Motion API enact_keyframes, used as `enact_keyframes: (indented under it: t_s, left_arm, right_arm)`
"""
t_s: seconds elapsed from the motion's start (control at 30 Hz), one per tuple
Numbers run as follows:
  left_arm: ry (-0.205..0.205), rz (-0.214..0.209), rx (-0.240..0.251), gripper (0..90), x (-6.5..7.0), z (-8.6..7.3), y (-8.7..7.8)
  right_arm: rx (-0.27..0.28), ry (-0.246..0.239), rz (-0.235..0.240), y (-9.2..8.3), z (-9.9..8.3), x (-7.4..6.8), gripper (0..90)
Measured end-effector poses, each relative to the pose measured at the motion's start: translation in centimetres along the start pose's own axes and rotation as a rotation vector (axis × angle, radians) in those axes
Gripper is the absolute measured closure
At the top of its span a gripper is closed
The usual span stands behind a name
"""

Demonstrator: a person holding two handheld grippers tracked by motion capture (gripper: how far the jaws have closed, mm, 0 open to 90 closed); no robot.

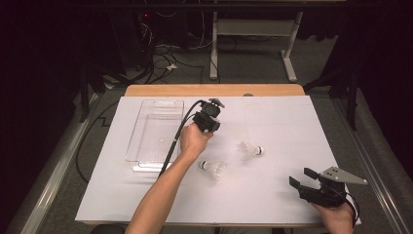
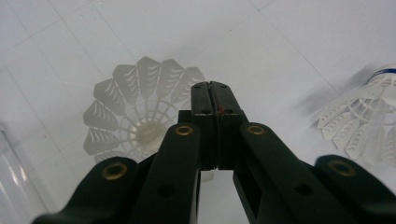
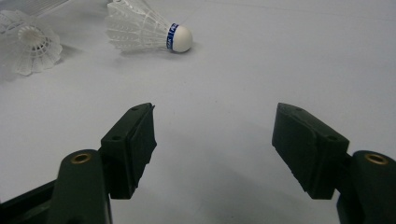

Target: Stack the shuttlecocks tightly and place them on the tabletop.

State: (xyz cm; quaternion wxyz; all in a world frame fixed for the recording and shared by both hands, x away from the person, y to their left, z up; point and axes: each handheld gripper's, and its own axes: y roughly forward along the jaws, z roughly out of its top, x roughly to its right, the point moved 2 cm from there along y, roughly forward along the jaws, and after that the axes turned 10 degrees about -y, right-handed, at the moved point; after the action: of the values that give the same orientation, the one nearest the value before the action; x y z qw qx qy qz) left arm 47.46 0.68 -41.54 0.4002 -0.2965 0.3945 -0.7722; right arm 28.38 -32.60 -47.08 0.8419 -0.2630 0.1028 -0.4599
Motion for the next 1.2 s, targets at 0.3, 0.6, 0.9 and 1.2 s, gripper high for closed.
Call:
enact_keyframes:
  t_s: [0.3,0.6,0.9,1.2]
  left_arm:
    - [0.003,-0.009,-0.015,89.4,0.6,0.2,1.5]
    - [-0.002,0.010,-0.042,89.4,0.5,0.1,2.8]
    - [0.009,0.029,-0.043,89.2,0.9,0.1,3.5]
    - [0.013,0.028,-0.037,88.1,1.5,0.0,3.9]
  right_arm:
    - [-0.004,0.003,0.003,0.0,0.0,0.0,30.4]
    - [-0.002,0.002,0.006,0.0,0.0,0.0,30.5]
    - [-0.002,-0.001,0.006,0.1,0.0,0.0,30.4]
    - [-0.004,-0.003,0.005,0.1,0.0,-0.1,30.5]
